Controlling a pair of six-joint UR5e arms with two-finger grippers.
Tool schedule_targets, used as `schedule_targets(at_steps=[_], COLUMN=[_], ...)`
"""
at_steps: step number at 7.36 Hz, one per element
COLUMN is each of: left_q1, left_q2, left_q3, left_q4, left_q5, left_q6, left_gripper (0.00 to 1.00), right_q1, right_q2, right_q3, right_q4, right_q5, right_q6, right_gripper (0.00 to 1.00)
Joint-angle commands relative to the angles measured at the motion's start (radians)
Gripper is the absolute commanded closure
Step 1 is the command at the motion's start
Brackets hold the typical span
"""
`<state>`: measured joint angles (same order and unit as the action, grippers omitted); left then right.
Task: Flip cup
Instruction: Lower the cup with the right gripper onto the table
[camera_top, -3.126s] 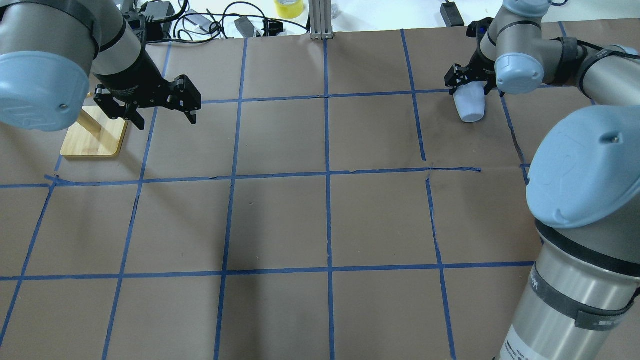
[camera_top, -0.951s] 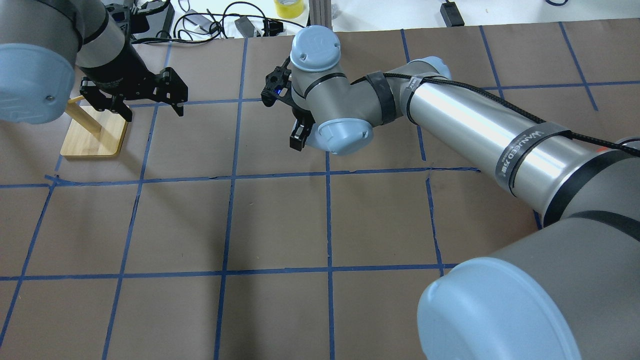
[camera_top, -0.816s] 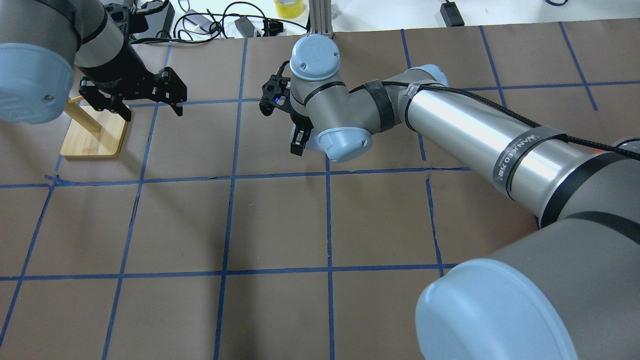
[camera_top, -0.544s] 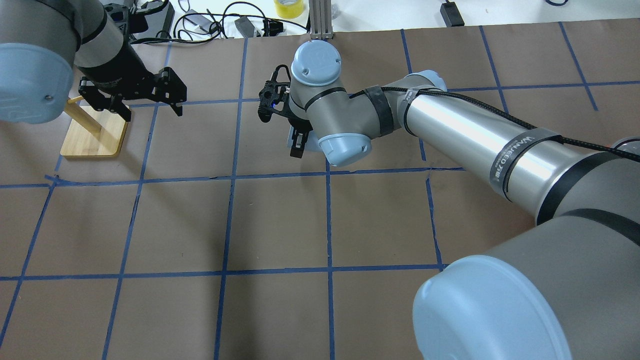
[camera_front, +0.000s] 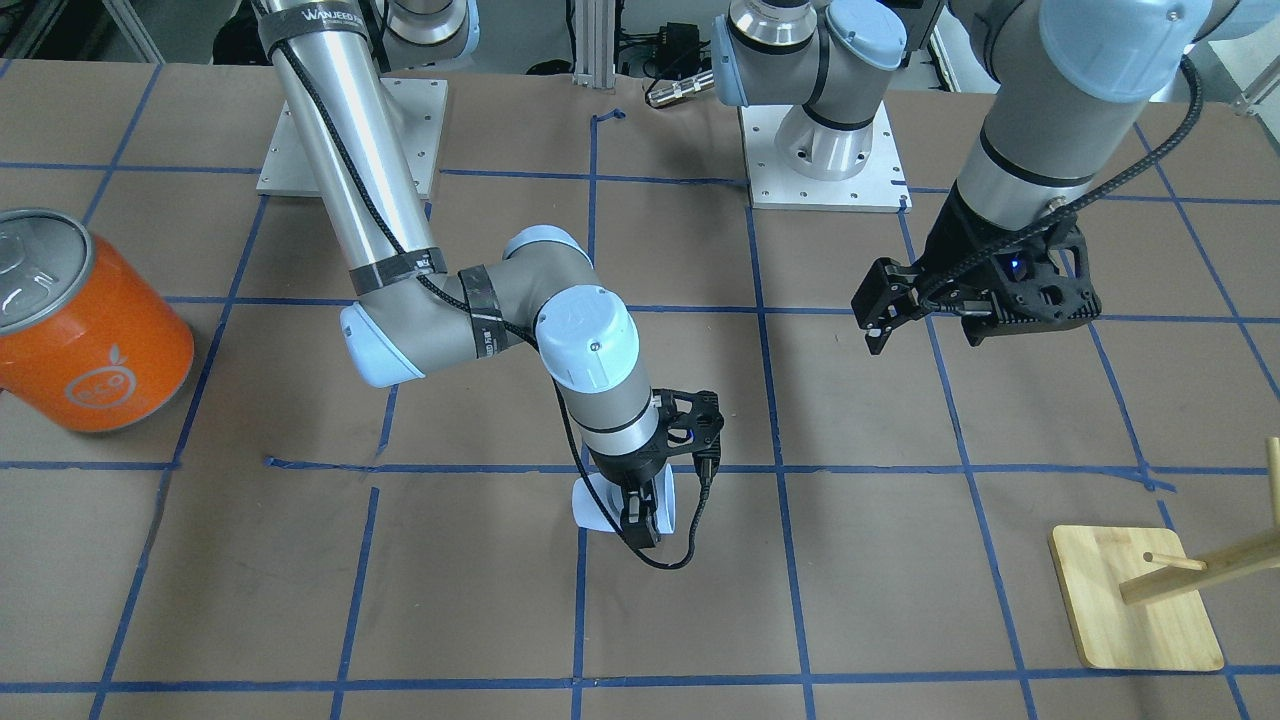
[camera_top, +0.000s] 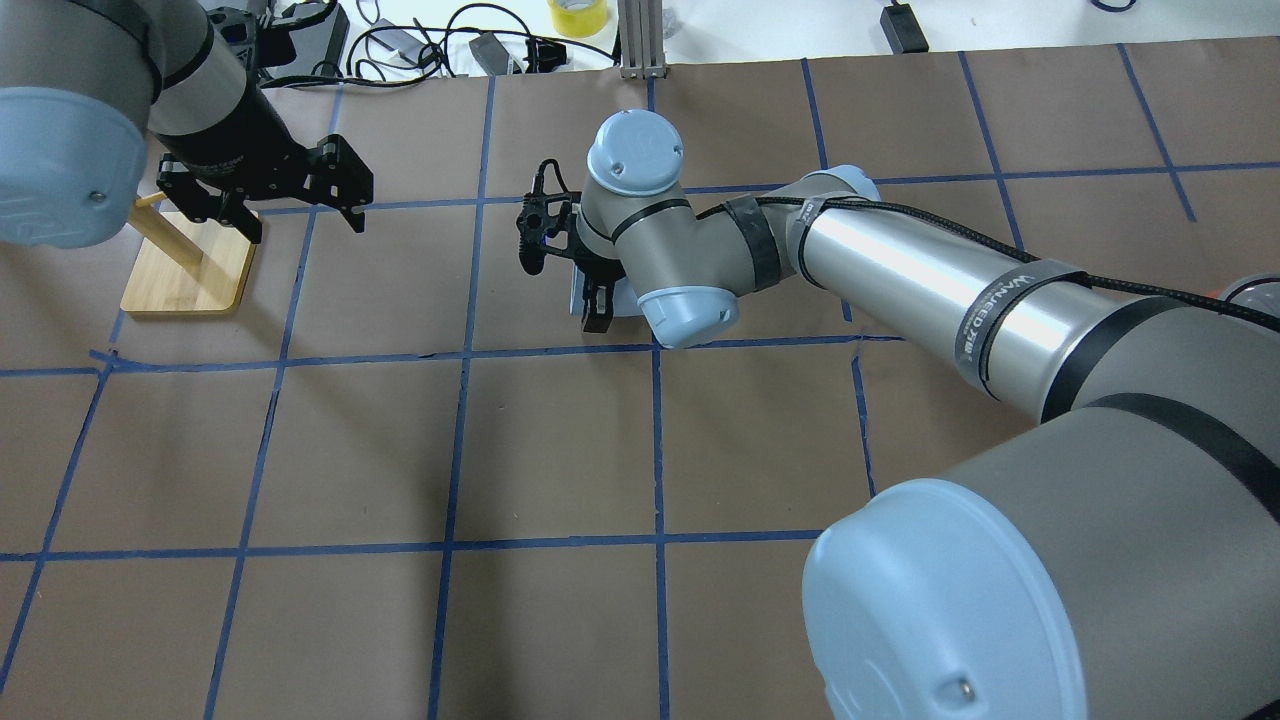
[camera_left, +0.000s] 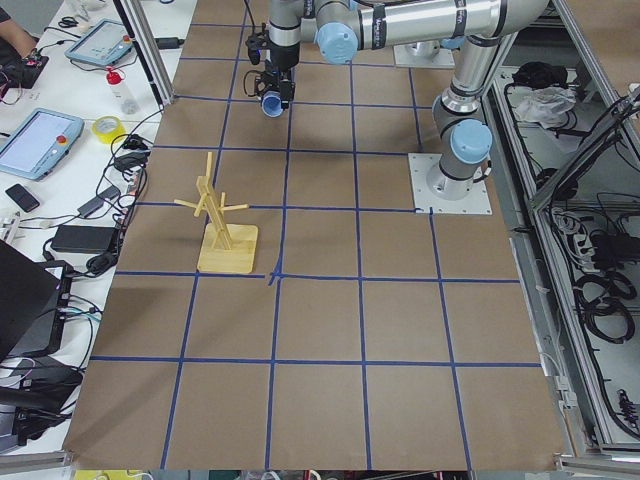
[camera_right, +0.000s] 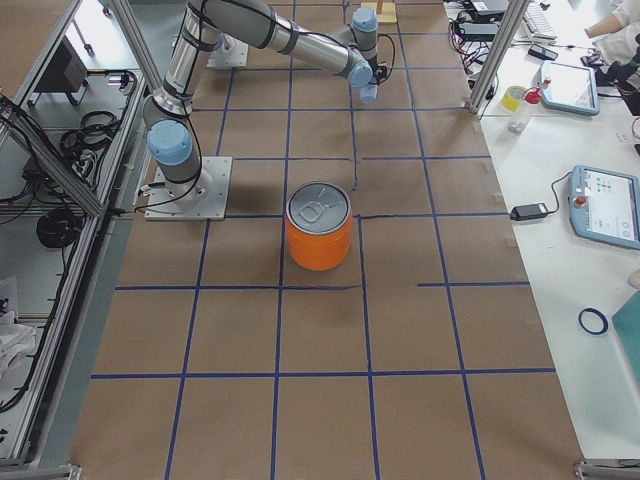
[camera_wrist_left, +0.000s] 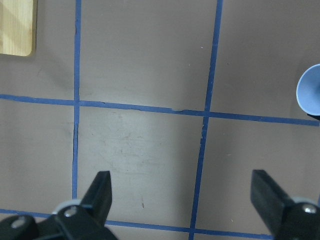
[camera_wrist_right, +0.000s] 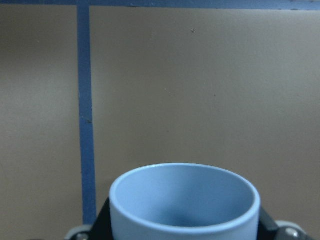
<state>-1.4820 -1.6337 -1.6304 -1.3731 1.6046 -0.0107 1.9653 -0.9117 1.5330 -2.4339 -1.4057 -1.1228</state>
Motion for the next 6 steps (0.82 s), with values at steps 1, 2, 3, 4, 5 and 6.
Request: schedule_targets(at_steps=[1, 2, 3, 4, 5, 6], left_q1=[0.0, 0.0, 0.0, 0.0, 0.0, 0.0], left_q2=[0.0, 0.0, -0.002, -0.002, -0.002, -0.002], left_q3=[0.001, 0.0, 0.001, 0.001, 0.0, 0.0], left_q4=[0.0, 0.0, 0.0, 0.0, 0.0, 0.002], left_q5=[0.0, 0.0, 0.0, 0.0, 0.0, -0.002], left_q6=[0.0, 0.0, 0.0, 0.0, 0.0, -0.002], left_gripper=[0.0, 0.0, 0.0, 0.0, 0.0, 0.0], right_q1=[0.0, 0.0, 0.0, 0.001, -0.011, -0.019], right_q2=[0.007, 0.001, -0.004, -0.006, -0.027, -0.089], right_q3=[0.001, 0.0, -0.001, -0.001, -0.007, -0.004], right_q4=[-0.049, -0.048, -0.043, -0.045, -0.039, -0.022], right_q5=[-0.01, -0.012, -0.009, -0.004, 0.004, 0.005], right_q6=[0.009, 0.009, 0.011, 0.029, 0.029, 0.05], right_gripper=[0.0, 0.0, 0.0, 0.0, 0.0, 0.0])
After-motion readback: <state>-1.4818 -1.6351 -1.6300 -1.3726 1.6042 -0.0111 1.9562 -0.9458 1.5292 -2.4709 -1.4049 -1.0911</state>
